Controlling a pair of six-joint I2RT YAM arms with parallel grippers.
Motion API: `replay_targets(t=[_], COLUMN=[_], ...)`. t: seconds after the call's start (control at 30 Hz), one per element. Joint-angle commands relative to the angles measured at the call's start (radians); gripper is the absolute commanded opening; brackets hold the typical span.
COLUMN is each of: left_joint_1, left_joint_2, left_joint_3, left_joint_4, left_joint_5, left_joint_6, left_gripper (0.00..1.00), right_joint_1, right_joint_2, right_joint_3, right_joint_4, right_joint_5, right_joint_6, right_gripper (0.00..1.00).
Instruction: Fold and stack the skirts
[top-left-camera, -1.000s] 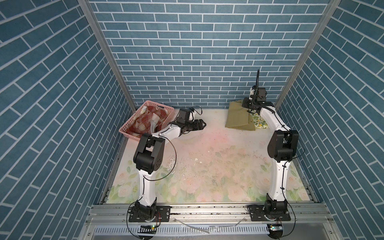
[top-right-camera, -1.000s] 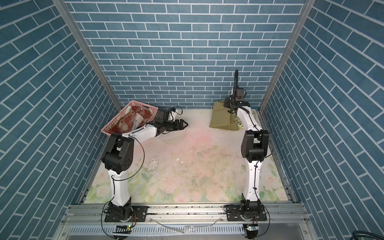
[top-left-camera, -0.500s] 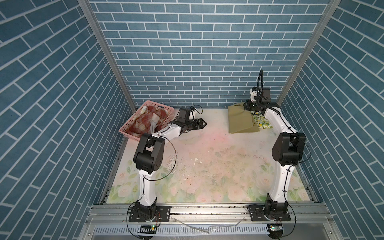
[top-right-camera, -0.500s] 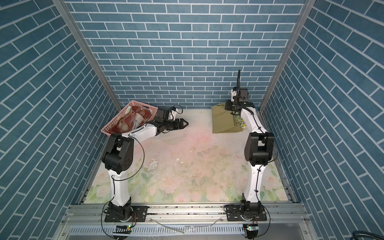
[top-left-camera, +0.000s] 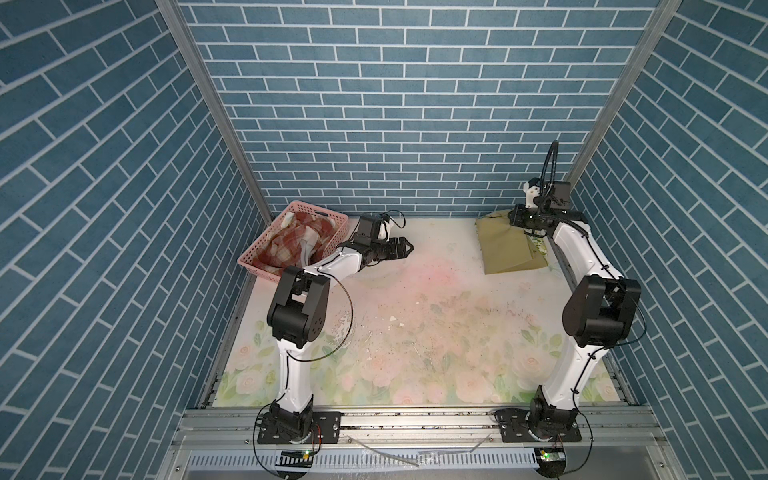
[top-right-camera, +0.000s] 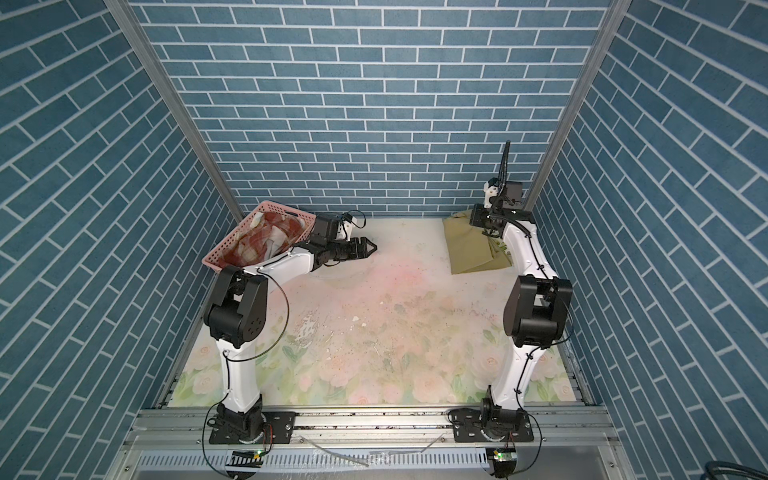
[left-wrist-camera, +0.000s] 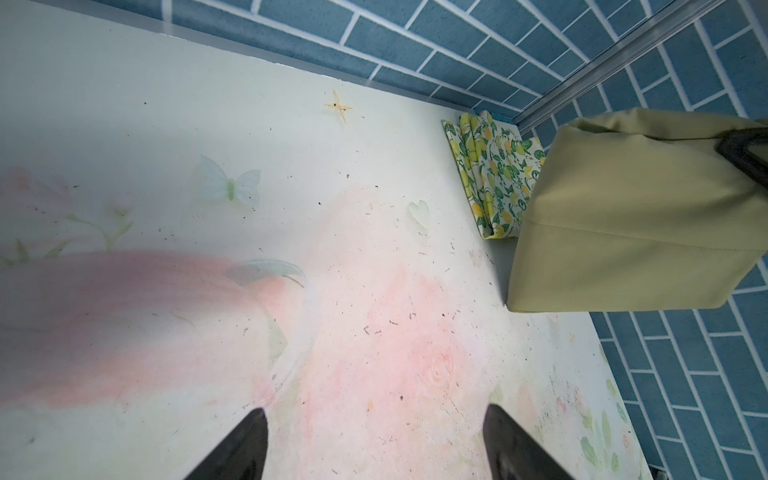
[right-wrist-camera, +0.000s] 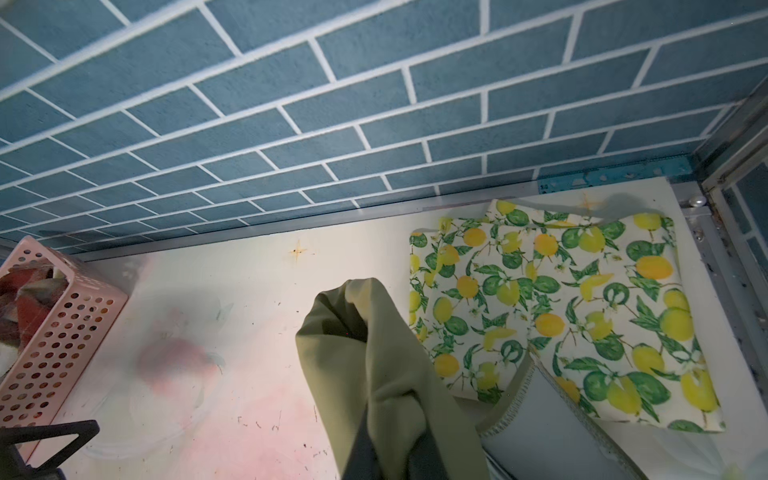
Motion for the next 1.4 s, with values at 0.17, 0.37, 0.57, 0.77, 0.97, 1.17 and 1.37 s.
replay_targets(t=[0.17, 0.37, 0.57, 0.77, 0.97, 1.17, 1.37], left_joint_1=[-0.006, -0.009, -0.011, -0.019, -0.023, -0.027, -0.026], left_joint_2=[0.005, 0.029, 0.044, 0.058, 0.066, 0.082, 0.092], left_joint_3=[0.034, 0.069, 0.102, 0.125, 0.135, 0.149, 0.163], left_joint_4=[-0.016, -0.034, -0.054, -0.071, -0.082, -0.094, -0.107], left_joint_5=[0.013, 0.017, 0.012, 0.009, 0.007, 0.008, 0.0], left_joint_6=[0.014, 0.018, 0.027, 0.032, 0.038, 0.043, 0.05], left_gripper=[0.81, 0.81, 0.81, 0.81, 0.81, 0.81, 0.81], right_joint_1=[-0.069, -0.095, -0.113, -0.135, -0.159, -0.165, -0.167], right_joint_2=[0.007, 0.096, 0.206, 0.303, 0.383, 0.502, 0.636], right_joint_3=[0.039, 0.142, 0.32, 0.462, 0.542, 0.608, 0.747], right_joint_4=[0.052, 0.069, 0.024, -0.017, -0.033, -0.035, 0.006], right_joint_5=[-0.13, -0.187, -0.223, -0.238, -0.225, -0.195, -0.123], right_joint_6=[-0.079, -0.075, -0.068, -0.06, -0.052, -0.073, -0.08], right_gripper=[0.0, 0.0, 0.0, 0.0, 0.0, 0.0, 0.07])
